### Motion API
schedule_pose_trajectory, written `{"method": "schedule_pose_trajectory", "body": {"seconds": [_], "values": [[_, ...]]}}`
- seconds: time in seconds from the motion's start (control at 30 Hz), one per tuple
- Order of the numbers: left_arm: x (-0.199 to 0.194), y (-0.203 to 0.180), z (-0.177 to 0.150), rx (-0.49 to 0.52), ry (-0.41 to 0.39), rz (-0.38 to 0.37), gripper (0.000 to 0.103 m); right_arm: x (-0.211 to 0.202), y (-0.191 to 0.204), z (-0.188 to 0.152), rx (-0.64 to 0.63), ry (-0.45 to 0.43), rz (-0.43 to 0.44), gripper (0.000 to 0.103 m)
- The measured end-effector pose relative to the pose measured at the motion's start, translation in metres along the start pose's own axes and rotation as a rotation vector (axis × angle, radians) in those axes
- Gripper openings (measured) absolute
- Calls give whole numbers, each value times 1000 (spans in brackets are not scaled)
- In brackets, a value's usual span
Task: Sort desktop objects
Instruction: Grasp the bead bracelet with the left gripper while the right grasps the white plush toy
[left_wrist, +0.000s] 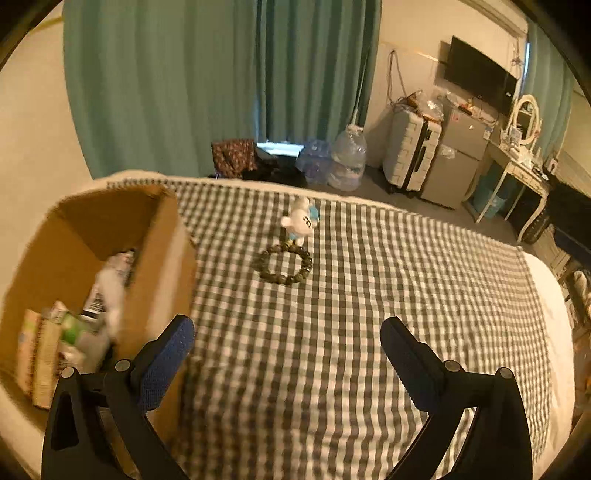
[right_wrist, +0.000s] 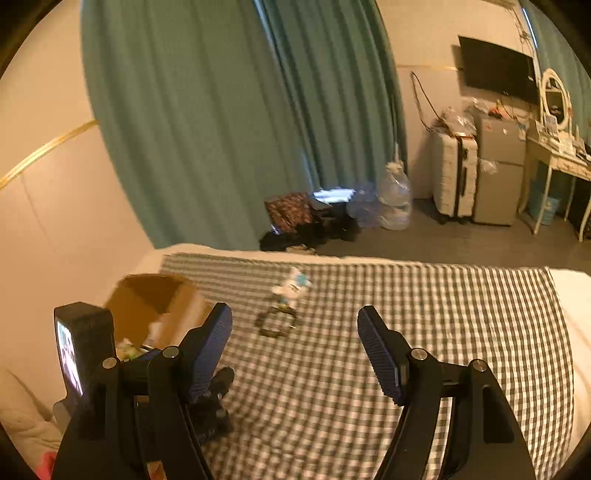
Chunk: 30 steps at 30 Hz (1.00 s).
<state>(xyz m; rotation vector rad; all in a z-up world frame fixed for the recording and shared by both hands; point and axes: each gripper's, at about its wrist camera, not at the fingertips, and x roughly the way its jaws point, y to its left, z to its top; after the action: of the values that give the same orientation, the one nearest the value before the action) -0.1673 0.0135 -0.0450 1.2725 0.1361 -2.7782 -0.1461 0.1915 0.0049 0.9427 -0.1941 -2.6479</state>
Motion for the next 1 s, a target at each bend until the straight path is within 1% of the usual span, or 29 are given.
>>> {"method": "schedule_pose_trajectory", "body": {"seconds": [0.07, 0.23, 0.27, 0.33, 0.43, 0.47, 0.5, 0.53, 0.6, 0.63, 0.7, 0.73, 0.77, 0.8, 0.83, 0.93, 1.0], "values": [[26, -5, 2, -2, 10, 20, 103, 20, -14, -5, 17, 21, 9, 71], [90, -9, 10, 3, 28, 76, 103, 88, -39, -12, 68, 80, 24, 71], [103, -8, 11, -5, 24, 85, 103, 99, -42, -13, 73, 86, 22, 71], [125, -8, 11, 2, 6, 75, 103, 122, -45, -15, 77, 72, 36, 71], [156, -16, 10, 81, -11, 124, 103, 155, -48, -14, 72, 83, 67, 71], [165, -17, 10, 104, -11, 158, 103, 166, -52, -12, 70, 87, 76, 71], [173, -18, 12, 120, -2, 166, 103, 181, -53, -10, 72, 92, 83, 71], [181, -17, 14, 128, 12, 159, 103, 189, -52, -8, 72, 95, 89, 71], [201, -10, 16, 94, 89, 155, 103, 215, -46, -2, 77, 114, 112, 71], [206, -6, 15, 74, 111, 133, 103, 228, -43, 1, 78, 129, 124, 71], [206, 0, 16, 55, 113, 96, 99, 250, -38, 7, 85, 138, 136, 71], [204, 1, 16, 64, 113, 71, 88, 260, -36, 10, 92, 150, 150, 71], [201, 2, 16, 75, 101, 63, 71, 270, -35, 12, 102, 166, 161, 71], [197, 3, 16, 77, 85, 62, 58, 281, -32, 14, 113, 183, 163, 71], [193, 3, 16, 77, 70, 55, 33, 286, -30, 16, 118, 188, 168, 71], [185, 17, 15, 34, 60, 40, 24, 301, -23, 16, 155, 208, 201, 71], [174, 34, 15, -1, 54, 34, 23, 310, -21, 17, 193, 225, 235, 71]]}}
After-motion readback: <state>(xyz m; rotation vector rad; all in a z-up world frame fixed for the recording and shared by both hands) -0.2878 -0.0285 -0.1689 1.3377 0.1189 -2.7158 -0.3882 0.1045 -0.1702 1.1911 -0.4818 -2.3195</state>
